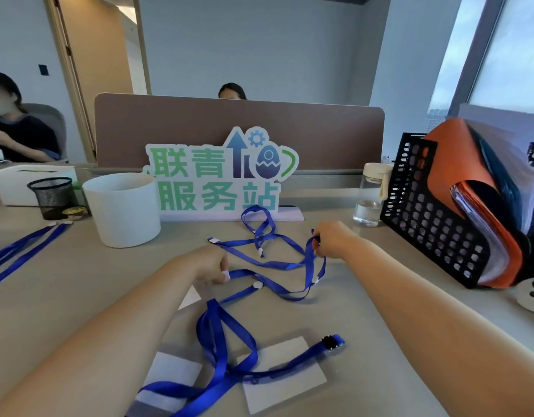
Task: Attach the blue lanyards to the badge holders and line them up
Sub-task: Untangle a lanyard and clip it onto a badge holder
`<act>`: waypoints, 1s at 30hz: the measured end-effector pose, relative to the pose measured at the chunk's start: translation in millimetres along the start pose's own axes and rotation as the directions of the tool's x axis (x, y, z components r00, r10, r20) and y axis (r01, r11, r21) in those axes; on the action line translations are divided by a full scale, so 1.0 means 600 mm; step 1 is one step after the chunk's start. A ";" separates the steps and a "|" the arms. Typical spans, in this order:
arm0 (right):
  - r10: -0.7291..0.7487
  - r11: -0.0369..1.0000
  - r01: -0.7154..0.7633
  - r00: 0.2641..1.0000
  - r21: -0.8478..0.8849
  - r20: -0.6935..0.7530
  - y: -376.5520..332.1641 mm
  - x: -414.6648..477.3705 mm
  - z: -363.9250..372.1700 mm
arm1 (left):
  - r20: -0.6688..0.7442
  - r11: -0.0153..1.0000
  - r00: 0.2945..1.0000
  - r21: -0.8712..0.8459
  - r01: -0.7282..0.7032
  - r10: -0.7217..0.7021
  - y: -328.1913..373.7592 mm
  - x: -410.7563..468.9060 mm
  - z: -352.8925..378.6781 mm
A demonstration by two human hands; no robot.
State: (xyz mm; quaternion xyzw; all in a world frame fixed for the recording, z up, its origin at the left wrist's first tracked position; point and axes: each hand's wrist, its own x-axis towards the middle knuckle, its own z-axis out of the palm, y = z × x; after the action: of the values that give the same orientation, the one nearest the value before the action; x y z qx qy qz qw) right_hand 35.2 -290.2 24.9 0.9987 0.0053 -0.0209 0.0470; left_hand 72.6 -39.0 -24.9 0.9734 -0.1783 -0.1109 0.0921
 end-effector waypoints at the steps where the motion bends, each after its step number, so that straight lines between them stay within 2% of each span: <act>1: -0.009 1.000 0.009 1.000 -0.008 0.029 0.000 -0.004 0.000 | -0.026 1.000 0.999 -0.020 -0.024 0.024 -0.003 -0.003 -0.002; 4: -0.043 0.999 0.038 0.990 0.036 0.134 -0.006 -0.009 -0.005 | -0.106 0.991 0.991 -0.097 -0.094 0.084 -0.008 -0.019 -0.011; 8: -0.206 0.967 0.164 0.954 0.196 0.220 -0.044 -0.027 -0.039 | -0.220 0.901 0.972 -0.400 -0.170 0.086 -0.022 -0.053 -0.030; 11: -0.398 0.827 0.282 0.905 0.486 0.151 -0.099 -0.048 -0.070 | -0.318 0.792 0.943 -0.549 -0.266 0.097 -0.022 -0.089 -0.057; 14: -0.443 0.664 0.297 0.896 0.686 0.041 -0.158 -0.056 -0.080 | -0.429 0.752 0.897 -0.556 -0.355 0.106 -0.020 -0.122 -0.081; 19: -0.424 0.534 0.381 0.893 0.754 -0.152 -0.212 -0.052 -0.085 | -0.522 0.763 0.851 -0.528 -0.373 0.055 -0.034 -0.177 -0.115; 23: -0.498 0.323 0.356 0.852 0.877 -0.163 -0.232 -0.047 -0.100 | -0.588 0.754 0.802 -0.572 -0.321 -0.104 -0.070 -0.220 -0.140; 26: -0.566 0.300 0.393 0.807 0.869 -0.169 -0.258 -0.053 -0.121 | -0.596 0.684 0.769 -0.662 -0.308 -0.231 -0.100 -0.254 -0.154; 30: -0.624 0.293 0.462 0.756 0.837 -0.199 -0.310 -0.061 -0.150 | -0.620 0.646 0.711 -0.698 -0.308 -0.332 -0.142 -0.302 -0.163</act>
State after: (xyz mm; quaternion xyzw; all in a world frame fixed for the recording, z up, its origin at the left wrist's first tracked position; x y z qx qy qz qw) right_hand 0.0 -97.1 98.6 0.8181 0.3291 -0.1178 -0.4566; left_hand -40.7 119.5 83.6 0.8066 -0.0582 0.2030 0.5521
